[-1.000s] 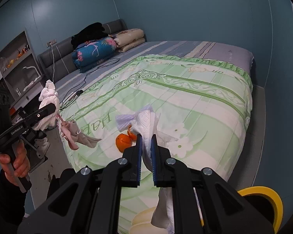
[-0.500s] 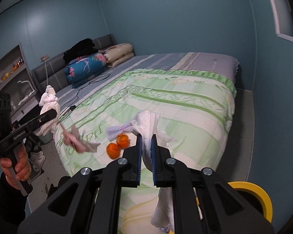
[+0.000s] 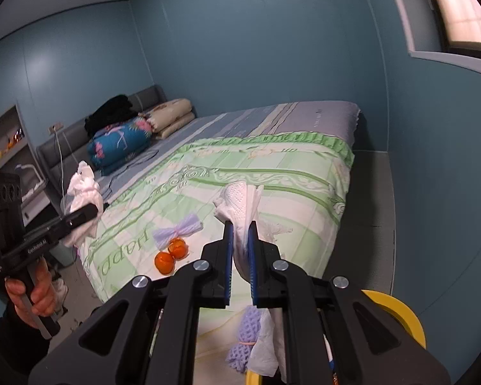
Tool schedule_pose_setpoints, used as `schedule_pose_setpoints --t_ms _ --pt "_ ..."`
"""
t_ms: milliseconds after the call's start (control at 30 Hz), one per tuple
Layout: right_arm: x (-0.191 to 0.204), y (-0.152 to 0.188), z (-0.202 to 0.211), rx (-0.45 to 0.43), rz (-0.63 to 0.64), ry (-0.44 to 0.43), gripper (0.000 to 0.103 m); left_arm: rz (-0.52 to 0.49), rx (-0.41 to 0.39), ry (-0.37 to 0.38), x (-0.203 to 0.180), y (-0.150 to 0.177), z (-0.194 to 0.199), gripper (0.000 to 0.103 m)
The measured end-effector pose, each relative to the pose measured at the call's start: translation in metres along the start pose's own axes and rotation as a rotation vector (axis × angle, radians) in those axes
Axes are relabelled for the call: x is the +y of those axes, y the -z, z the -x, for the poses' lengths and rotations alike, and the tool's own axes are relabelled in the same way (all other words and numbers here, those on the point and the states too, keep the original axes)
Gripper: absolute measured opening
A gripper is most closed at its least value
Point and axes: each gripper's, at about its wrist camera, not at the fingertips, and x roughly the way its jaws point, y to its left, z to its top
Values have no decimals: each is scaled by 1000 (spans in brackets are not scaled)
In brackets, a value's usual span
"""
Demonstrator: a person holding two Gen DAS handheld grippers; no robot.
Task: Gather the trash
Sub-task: 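Lift both white tissues and carry them to the yellow bin, then open both tools over the yellow bin to drop the tissues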
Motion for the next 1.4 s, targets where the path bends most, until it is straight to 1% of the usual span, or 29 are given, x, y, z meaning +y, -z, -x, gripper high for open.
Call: schedule_pose_setpoints --t_ms 233,367,567,833,1067,1300,1400 --pt "-26 3 27 -51 -45 32 8 -39 32 76 -35 3 -22 14" --pt "-39 6 40 -70 -72 48 8 -62 54 132 -58 8 -35 14" --pt "-54 13 57 -86 -100 62 8 -116 97 204 -96 21 -52 14" --pt "-69 23 74 -104 -143 73 8 -156 159 274 -132 43 -73 14" --pt "-85 34 73 -88 -192 91 8 -173 225 319 -153 64 -92 14" --pt "-93 40 61 -53 -217 90 8 -192 295 346 -168 85 -108 14" --pt "-95 41 59 -45 -224 91 8 -199 308 355 -172 89 -110 14"
